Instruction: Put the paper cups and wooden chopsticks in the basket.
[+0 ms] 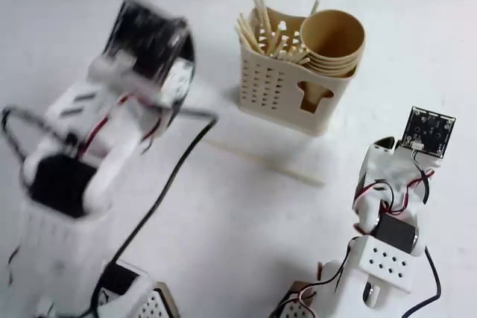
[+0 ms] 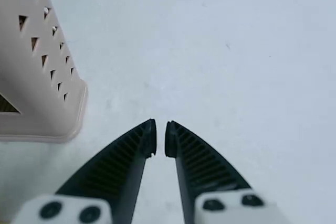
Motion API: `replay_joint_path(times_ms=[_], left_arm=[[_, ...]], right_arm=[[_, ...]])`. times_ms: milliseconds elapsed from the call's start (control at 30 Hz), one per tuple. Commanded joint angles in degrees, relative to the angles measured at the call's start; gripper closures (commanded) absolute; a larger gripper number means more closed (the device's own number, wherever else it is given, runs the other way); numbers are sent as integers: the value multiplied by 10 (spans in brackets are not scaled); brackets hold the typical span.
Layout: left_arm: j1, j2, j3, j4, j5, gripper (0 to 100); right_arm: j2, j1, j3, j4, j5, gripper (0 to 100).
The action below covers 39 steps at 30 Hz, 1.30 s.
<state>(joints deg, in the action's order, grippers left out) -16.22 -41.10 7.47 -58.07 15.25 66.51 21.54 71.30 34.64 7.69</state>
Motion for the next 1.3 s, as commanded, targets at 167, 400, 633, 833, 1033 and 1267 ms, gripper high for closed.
replay_joint_path(times_ms=[167,400,633,833,1033,1267], left_arm=[[80,-260,235,1,6,978],[173,-426,445,38,4,978],[240,-578,647,69,2,977],[270,-636,760,75,2,976],[270,-634,819,106,4,976],[271,-634,841,106,7,976]], right_arm=[[7,-11,-69,58,38,950],[11,-126,-135,153,128,950],[6,-279,-188,244,235,950],[-5,-433,-230,324,272,950],[-147,-536,-284,342,273,950],[-387,-564,-427,343,273,949]])
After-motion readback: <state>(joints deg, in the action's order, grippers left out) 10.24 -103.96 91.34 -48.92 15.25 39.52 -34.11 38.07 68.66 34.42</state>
